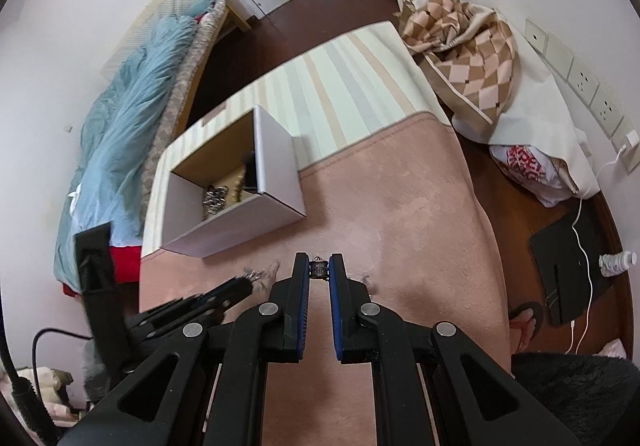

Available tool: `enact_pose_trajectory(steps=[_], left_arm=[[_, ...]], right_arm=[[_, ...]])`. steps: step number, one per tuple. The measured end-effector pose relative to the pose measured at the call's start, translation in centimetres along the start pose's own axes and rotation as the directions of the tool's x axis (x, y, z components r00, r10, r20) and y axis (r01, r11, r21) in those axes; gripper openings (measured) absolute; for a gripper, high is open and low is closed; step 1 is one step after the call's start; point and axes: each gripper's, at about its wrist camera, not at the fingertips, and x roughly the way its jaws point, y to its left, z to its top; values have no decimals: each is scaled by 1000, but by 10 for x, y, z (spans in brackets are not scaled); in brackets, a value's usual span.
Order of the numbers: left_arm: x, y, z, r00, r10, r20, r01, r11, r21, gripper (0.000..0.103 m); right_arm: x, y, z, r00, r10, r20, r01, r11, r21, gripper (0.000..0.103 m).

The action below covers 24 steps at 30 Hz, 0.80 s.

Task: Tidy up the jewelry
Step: 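Carry both chains into the white box and open both tools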

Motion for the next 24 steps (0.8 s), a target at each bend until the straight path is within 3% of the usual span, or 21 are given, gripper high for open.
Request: enact_pose_trajectory(steps=[8, 14, 19, 24], left_arm=[[-76, 15, 4, 992, -80, 101, 83, 996, -18, 2], [-123, 18, 46, 975, -112, 190, 113, 994, 4, 2], [-132, 31, 84, 972, -75, 222, 75, 997, 9, 2], [-108, 55, 109, 983, -59, 174, 68, 997, -43, 2]], right_arm=[[-30, 31, 16, 997, 57, 49, -54, 997, -61, 10], [-48, 71, 43, 990, 121, 75, -112, 986, -121, 10], [-47, 116, 75, 986, 139, 92, -119, 973, -200, 10], [-16, 150, 100, 992, 109, 60, -90, 962, -259, 10]])
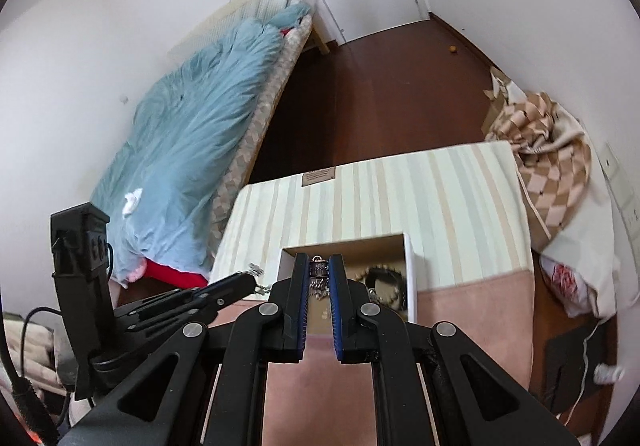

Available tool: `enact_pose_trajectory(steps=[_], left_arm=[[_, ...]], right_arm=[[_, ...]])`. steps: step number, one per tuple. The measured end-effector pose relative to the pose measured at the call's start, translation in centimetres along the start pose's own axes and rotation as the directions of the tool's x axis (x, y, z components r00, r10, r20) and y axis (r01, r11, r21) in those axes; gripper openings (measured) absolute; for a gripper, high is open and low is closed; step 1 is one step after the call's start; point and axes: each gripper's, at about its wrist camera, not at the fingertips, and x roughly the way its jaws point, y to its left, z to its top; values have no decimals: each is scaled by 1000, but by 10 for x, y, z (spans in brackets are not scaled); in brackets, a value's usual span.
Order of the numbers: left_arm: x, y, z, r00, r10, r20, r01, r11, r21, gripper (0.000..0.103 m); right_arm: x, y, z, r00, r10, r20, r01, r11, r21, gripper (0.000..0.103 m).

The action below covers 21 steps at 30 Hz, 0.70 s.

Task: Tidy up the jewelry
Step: 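Carry both chains into the white box and open both tools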

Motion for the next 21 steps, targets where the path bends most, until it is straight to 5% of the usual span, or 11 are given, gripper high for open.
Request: enact_pose_trajectory(steps=[9, 11, 13, 15, 18, 21], left_arm=[[38, 35, 11, 983, 159, -96, -167, 983, -78, 8], [37, 43, 10, 974, 204, -101, -213, 973, -91, 10], [35, 49, 8, 966, 239, -99, -249, 964, -99, 25], [30, 54, 5, 958, 274, -87, -283, 952, -120, 73], [23, 57, -1, 945, 319, -66, -326, 935, -142, 78], [18, 56, -9, 929, 366, -60, -371, 919, -133, 87]], right_arm=[[95, 0, 29, 973, -57, -225, 51, 998, -31, 11], [103, -5, 28, 967, -94, -238, 87, 995, -38, 27], [104, -11, 23, 964, -95, -247, 90, 995, -30, 55], [102, -14, 18, 961, -112, -252, 107, 994, -33, 57], [98, -19, 8, 952, -167, -256, 158, 986, -56, 64], [93, -22, -3, 940, -236, -245, 222, 971, -85, 87]])
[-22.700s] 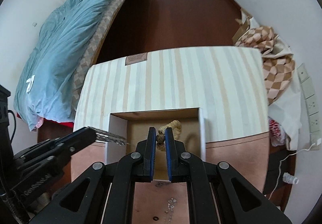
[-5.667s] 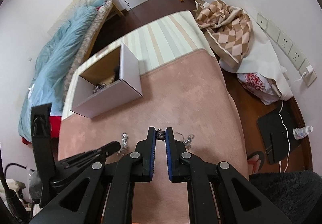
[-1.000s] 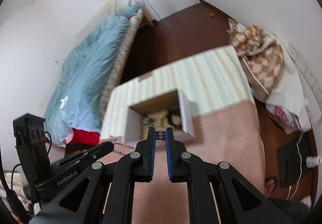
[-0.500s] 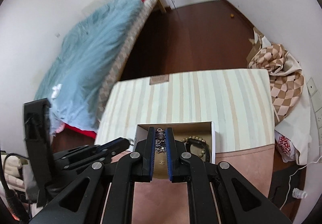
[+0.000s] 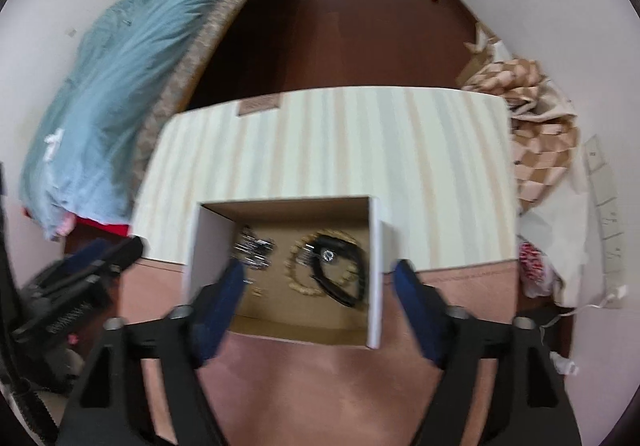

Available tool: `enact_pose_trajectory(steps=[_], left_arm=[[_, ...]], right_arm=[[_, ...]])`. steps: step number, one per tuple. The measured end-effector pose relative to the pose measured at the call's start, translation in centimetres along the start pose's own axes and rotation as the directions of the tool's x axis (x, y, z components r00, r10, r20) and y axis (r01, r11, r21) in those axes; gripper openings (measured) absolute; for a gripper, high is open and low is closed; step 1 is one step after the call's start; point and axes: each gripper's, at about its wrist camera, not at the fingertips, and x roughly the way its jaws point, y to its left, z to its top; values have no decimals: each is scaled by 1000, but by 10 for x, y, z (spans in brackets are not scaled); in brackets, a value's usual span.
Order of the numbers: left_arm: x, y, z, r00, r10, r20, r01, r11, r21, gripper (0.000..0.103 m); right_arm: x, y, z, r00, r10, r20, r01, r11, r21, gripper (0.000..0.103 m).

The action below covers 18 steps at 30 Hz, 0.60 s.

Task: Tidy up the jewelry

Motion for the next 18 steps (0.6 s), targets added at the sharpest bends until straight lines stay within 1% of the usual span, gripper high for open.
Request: enact_pose_trajectory(steps=[2, 3, 4, 5, 8, 13, 18], left_arm=[[-2, -1, -8, 1000, 25, 6, -25, 1000, 8, 94], [-3, -2, -10, 999, 33, 4, -33, 999, 11, 96], [-4, -2, -14, 999, 39, 0, -39, 999, 13, 96], [-5, -3, -18, 999, 45, -1, -44, 999, 15, 96], [-10, -7, -27, 998, 57, 0, -57, 998, 26, 96], [-25, -13, -40, 999, 46, 14, -47, 998, 32, 96], [-59, -21, -55, 998, 38, 46, -40, 998, 42, 96]], right_arm=[[1, -1, -12, 998, -69, 5, 69, 998, -15, 93], [2, -2, -17, 996, -90, 4, 90, 996, -19, 95], [2, -4, -23, 993, -115, 4, 115, 993, -19, 100], [2, -4, -27, 991, -134, 6, 134, 991, -19, 101], [-2, -6, -39, 982, -187, 25, 188, 982, -23, 101], [-24, -7, -53, 973, -220, 66, 221, 975, -11, 102], [-60, 0, -66, 967, -224, 120, 226, 974, -4, 102]])
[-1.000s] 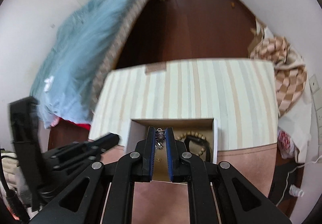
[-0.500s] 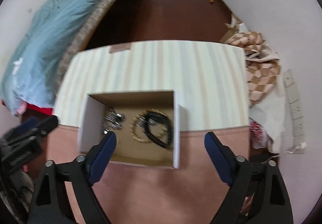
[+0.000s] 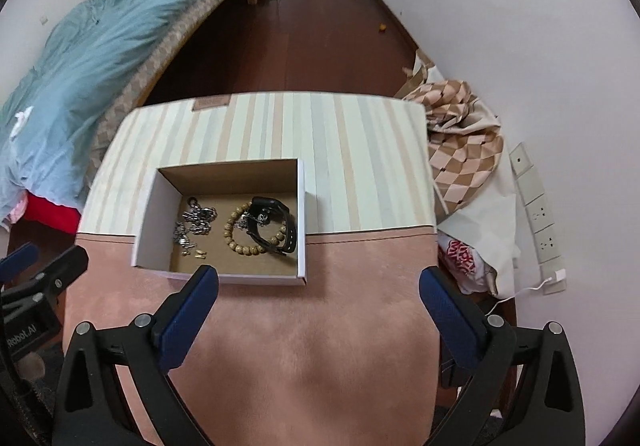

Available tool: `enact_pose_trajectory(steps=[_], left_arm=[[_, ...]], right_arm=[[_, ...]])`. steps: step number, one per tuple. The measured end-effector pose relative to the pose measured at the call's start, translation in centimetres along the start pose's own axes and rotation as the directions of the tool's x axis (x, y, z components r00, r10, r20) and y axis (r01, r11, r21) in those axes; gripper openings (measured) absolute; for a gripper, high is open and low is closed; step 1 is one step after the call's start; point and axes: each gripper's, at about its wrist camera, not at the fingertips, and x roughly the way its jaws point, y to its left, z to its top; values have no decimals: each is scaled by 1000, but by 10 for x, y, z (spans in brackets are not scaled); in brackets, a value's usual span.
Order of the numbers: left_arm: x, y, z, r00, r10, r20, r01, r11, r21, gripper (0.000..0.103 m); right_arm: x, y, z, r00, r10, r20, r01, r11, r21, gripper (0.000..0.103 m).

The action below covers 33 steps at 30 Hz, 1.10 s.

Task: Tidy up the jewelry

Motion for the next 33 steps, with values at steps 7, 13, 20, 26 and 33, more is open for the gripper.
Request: enact_pose_trajectory(steps=[7, 13, 20, 26, 33], left_arm=[[-68, -5, -24, 994, 39, 105, -43, 999, 34, 96], [-118, 4, -38, 986, 38, 162, -39, 999, 2, 96], [-172, 9, -57, 970, 30, 242, -29, 1000, -8, 96], [-199, 9, -69, 966, 23, 259, -23, 1000, -2, 96], [-209, 4, -70, 968, 6, 250, -6, 1000, -4, 96]], right_arm=[[-70, 1, -26, 995, -5, 102, 4, 1000, 14, 102], [-135, 5, -46, 980, 2, 200, -4, 1000, 6, 102], [-195, 5, -65, 957, 6, 290, -7, 1000, 5, 102], [-226, 4, -80, 946, 9, 324, -11, 1000, 6, 102], [-239, 0, -77, 946, 4, 323, -5, 1000, 1, 102]])
